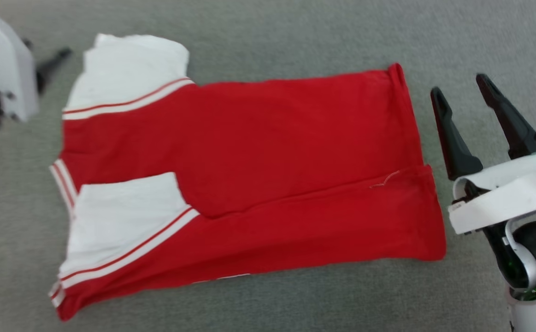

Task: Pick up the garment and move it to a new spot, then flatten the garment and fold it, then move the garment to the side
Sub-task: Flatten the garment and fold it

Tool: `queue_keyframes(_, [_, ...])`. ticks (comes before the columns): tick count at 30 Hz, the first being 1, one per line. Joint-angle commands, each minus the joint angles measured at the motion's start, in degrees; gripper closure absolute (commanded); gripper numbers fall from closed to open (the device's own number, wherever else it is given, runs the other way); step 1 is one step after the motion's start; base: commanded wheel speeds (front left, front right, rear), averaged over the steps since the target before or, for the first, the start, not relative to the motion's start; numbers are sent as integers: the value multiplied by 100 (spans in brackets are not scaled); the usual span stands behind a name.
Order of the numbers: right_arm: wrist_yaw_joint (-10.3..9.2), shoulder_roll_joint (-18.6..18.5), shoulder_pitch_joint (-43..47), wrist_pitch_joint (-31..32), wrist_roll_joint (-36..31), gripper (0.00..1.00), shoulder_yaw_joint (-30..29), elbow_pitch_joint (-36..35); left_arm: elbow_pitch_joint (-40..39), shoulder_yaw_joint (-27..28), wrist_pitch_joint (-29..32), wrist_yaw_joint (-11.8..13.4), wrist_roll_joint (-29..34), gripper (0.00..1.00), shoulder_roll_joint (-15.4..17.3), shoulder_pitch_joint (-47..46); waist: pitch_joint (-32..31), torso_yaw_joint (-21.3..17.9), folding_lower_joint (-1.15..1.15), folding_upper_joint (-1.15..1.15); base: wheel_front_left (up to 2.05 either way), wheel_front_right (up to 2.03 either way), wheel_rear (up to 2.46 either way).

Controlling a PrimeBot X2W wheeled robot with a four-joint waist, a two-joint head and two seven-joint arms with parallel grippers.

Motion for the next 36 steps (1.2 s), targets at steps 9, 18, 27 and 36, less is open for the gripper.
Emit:
queue_keyframes(9, [-9,285,12,-431,-226,0,116,148,1169,-51,139,-534,219,0,-251,-945,809,-659,0,0,0,0,0])
queue_keyframes(18, [-9,363,-125,-557,-178,0,193,299,1996,-354,763,-689,261,0,-378,-1454,1058,-824,0,0,0,0,0])
queue_keyframes(27, [-9,452,-243,-222,-110,0,300,274,2582,-626,1468,-710,61,100,-605,-1373,1149,-867,0,0,0,0,0])
queue_keyframes(36, [-9,426,-1233,997,207,0,351,712,2522,-751,1421,-717,-82,100,-774,-1391,1165,-698,0,0,0,0,0])
